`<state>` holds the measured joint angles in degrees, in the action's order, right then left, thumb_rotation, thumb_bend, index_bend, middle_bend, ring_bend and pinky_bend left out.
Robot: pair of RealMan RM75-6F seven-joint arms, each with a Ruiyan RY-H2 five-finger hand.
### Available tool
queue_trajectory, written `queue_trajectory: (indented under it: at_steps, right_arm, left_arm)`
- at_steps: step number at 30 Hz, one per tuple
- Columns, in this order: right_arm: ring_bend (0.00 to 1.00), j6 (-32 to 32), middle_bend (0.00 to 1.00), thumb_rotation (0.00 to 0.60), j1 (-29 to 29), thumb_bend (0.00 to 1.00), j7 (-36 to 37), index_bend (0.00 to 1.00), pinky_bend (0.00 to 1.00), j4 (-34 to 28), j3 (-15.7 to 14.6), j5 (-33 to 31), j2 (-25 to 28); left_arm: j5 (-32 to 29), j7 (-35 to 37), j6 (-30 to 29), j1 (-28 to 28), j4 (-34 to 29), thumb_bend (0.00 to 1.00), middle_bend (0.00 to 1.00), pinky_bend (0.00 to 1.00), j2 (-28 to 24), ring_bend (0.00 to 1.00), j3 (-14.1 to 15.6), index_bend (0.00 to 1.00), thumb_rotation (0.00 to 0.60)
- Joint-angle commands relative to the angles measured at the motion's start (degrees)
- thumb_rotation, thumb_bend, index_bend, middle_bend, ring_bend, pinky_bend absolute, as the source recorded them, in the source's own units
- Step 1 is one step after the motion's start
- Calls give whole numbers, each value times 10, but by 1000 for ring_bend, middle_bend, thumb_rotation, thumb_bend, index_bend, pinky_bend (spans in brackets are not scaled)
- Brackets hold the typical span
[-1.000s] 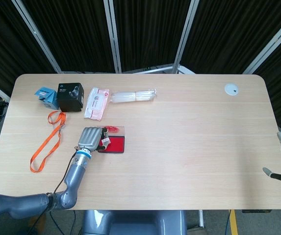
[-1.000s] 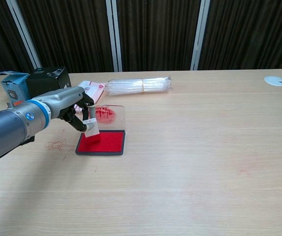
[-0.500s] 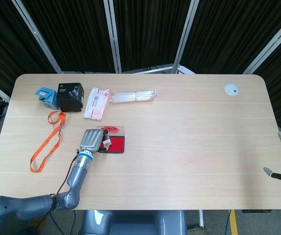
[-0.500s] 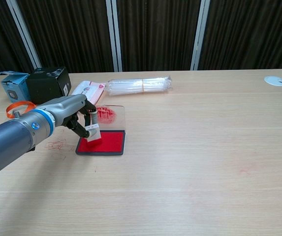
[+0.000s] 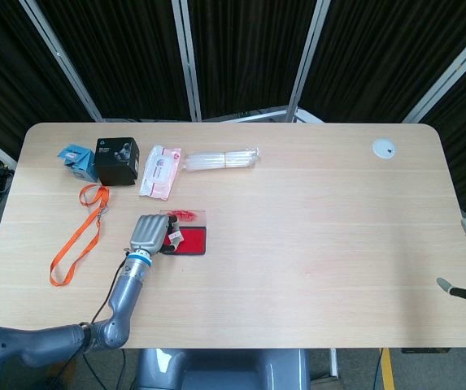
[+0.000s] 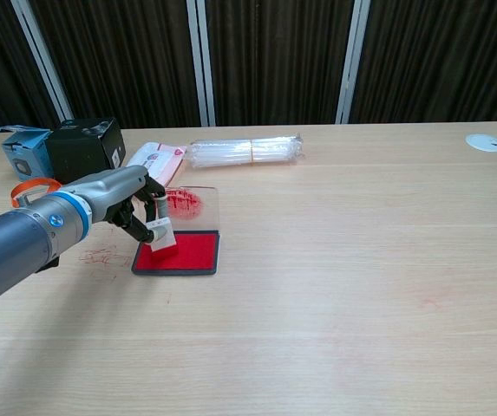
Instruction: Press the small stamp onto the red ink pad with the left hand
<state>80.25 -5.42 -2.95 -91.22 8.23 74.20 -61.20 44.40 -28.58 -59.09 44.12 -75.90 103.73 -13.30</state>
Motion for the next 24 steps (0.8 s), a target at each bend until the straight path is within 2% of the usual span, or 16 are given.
queue_trajectory:
  at_steps: [1, 6, 9, 15, 24]
  right_arm:
    - [0, 1, 0, 600, 0, 0, 1, 0, 0, -1, 0, 1, 1]
    - [0, 4, 0, 600, 2, 0, 3, 0, 0, -4, -1, 5, 3]
    - [0, 6, 0, 600, 3, 0, 4, 0, 0, -7, -2, 8, 4]
    - [0, 11, 0, 600, 4, 0, 4, 0, 0, -12, -4, 14, 6]
    - [0, 15, 0, 600, 6, 0, 3, 0, 0, -17, -5, 18, 8]
  left_arm:
    - [8, 3, -13, -5, -29, 403, 546, 951, -19, 870, -8, 555, 600]
    - [13, 6, -30, -17, -76, 404, 545, 951, -60, 869, -17, 556, 600]
    - [14, 9, -30, -29, -95, 402, 545, 951, -88, 868, -11, 554, 600]
    - [17, 26, -21, -51, -82, 403, 542, 950, -110, 867, 13, 552, 600]
    - [33, 52, -10, -66, -57, 403, 536, 948, -106, 865, 30, 551, 600]
